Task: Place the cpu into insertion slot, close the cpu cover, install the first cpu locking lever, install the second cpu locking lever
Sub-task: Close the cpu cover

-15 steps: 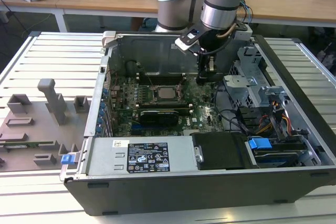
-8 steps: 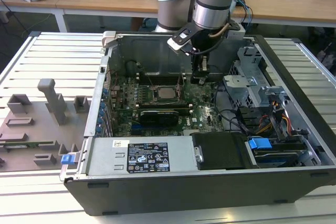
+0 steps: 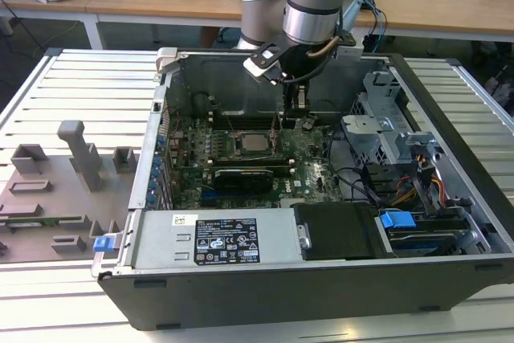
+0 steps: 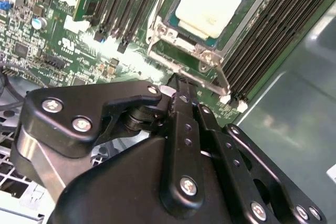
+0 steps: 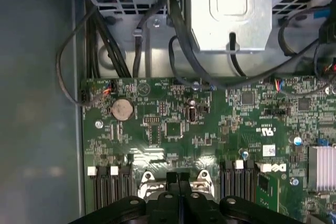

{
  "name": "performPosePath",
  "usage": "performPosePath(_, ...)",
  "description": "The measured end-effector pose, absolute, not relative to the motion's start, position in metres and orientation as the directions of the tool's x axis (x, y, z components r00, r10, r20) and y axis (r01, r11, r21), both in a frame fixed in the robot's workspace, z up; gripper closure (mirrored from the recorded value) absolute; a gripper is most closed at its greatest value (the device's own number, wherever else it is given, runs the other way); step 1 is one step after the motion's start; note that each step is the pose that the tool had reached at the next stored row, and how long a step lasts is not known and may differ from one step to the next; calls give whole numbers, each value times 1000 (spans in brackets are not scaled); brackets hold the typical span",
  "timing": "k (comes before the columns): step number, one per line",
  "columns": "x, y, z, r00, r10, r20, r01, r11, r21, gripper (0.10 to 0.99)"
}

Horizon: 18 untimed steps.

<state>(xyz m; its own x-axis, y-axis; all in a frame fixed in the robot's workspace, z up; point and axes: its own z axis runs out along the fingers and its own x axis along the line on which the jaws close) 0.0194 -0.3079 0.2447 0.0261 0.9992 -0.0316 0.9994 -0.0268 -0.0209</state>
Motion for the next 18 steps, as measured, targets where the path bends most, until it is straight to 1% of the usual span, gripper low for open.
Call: performPosePath(18,-14,-308,243,26,999,-32,999,-27,-21,980)
